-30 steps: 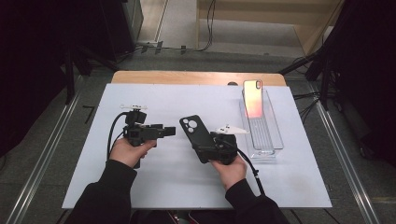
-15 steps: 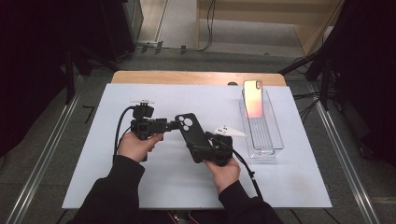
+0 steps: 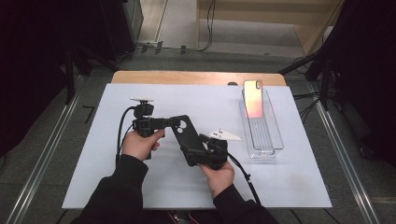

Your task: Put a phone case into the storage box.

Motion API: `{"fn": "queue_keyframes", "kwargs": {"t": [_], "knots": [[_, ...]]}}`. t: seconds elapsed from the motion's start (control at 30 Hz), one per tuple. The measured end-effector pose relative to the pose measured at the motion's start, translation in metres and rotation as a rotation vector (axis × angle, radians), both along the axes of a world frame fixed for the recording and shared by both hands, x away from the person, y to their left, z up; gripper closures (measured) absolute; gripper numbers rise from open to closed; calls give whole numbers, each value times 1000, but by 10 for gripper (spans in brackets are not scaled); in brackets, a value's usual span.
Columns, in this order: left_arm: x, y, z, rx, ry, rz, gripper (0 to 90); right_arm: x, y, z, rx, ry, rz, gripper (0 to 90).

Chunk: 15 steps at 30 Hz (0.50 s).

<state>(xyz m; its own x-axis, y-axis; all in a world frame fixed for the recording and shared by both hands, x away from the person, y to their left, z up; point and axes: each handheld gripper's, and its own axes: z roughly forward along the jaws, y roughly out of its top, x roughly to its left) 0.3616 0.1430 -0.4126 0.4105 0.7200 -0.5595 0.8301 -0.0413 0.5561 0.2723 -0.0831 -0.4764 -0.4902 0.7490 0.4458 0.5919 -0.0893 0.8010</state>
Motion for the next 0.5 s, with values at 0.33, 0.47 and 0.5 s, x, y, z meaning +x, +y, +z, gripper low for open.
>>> {"fn": "queue_keyframes", "kwargs": {"t": [0.33,0.47,0.5], "knots": [[1,6,-1,-94,41,17,704,1,4,-2,22,-13,17,128],[1,6,-1,-121,53,15,734,2,6,-4,5,-15,21,127],[0,6,0,-128,54,13,741,2,6,-4,3,-19,21,126]]}}
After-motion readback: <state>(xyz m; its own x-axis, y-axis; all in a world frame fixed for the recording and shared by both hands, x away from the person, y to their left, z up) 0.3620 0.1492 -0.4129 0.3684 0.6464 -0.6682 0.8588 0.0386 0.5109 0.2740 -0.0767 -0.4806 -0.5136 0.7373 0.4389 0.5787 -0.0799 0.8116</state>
